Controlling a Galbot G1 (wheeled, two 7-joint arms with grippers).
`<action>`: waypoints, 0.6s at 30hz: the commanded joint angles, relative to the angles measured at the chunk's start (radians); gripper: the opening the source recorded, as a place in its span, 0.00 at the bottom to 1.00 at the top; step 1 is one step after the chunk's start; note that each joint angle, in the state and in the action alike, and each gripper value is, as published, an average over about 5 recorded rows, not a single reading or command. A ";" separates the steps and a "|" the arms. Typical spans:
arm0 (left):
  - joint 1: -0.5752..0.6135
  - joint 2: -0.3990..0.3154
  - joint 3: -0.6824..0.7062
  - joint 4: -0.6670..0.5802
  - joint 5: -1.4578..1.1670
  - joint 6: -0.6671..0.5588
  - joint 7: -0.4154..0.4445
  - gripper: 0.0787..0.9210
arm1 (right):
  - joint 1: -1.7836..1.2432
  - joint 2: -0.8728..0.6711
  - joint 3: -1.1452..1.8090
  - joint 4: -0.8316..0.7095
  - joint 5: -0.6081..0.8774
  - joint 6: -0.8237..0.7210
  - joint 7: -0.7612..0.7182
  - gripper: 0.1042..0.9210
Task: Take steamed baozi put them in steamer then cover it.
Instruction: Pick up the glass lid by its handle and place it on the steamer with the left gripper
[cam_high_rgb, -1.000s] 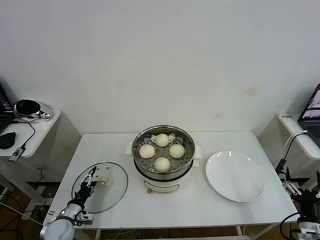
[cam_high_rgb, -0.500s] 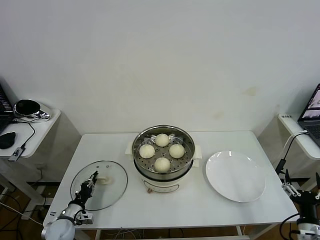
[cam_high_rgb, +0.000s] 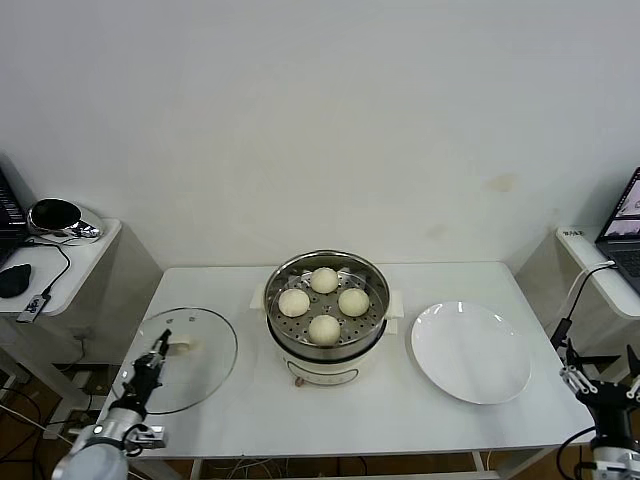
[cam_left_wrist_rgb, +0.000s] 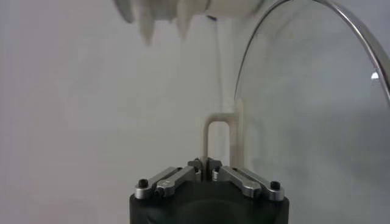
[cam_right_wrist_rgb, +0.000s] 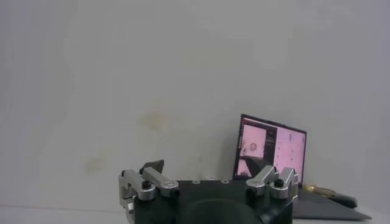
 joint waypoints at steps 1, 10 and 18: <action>0.092 0.118 -0.155 -0.334 -0.178 0.201 0.131 0.06 | -0.003 0.001 -0.013 0.002 -0.007 0.002 -0.001 0.88; -0.060 0.260 0.130 -0.425 -0.293 0.367 0.212 0.06 | -0.007 0.015 -0.049 0.017 -0.040 0.002 -0.007 0.88; -0.370 0.193 0.492 -0.388 -0.226 0.478 0.277 0.06 | -0.002 0.040 -0.073 0.011 -0.099 0.015 -0.006 0.88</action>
